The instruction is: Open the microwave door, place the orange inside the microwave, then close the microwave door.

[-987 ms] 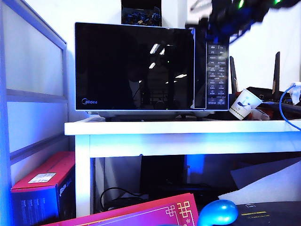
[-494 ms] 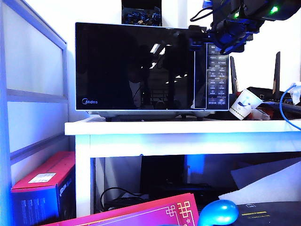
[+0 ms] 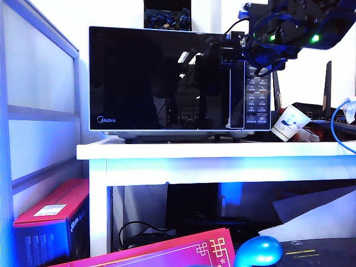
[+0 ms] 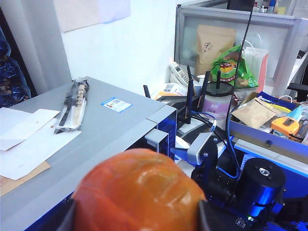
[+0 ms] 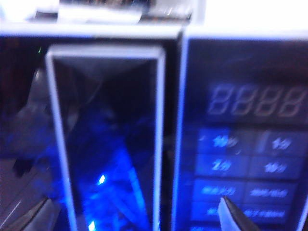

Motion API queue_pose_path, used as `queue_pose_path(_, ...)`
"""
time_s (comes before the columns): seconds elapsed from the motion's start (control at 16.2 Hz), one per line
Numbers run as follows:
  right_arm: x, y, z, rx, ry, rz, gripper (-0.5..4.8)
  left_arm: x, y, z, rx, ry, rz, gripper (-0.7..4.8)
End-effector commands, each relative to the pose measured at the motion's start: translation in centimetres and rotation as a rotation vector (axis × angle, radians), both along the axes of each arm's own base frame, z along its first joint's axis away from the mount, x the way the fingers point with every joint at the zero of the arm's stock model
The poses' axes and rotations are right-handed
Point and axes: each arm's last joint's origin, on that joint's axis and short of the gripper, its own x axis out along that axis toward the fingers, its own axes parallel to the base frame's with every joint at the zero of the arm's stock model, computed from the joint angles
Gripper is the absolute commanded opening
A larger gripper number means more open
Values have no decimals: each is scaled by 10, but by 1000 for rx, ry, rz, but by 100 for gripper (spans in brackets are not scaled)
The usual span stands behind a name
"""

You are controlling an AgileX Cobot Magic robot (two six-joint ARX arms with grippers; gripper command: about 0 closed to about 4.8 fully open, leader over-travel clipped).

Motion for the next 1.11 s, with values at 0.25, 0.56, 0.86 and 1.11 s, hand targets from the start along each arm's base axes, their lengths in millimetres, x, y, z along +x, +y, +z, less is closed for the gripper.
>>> queue_pose_path(0.25, 14, 4, 15, 21, -49, -15, 476, -2, 0, 1, 1, -7, -3, 281)
queue_pose_path(0.56, 21, 5, 0, 10, -11, -16, 471, -2, 0, 1, 1, -6, -3, 280)
queue_pose_path(0.86, 21, 5, -2, 7, -2, -16, 255, -2, 0, 1, 4, 1, -3, 281)
queue_pose_path(1.11, 21, 5, -1, 7, -3, -16, 256, -2, 0, 0, 5, 5, -3, 280)
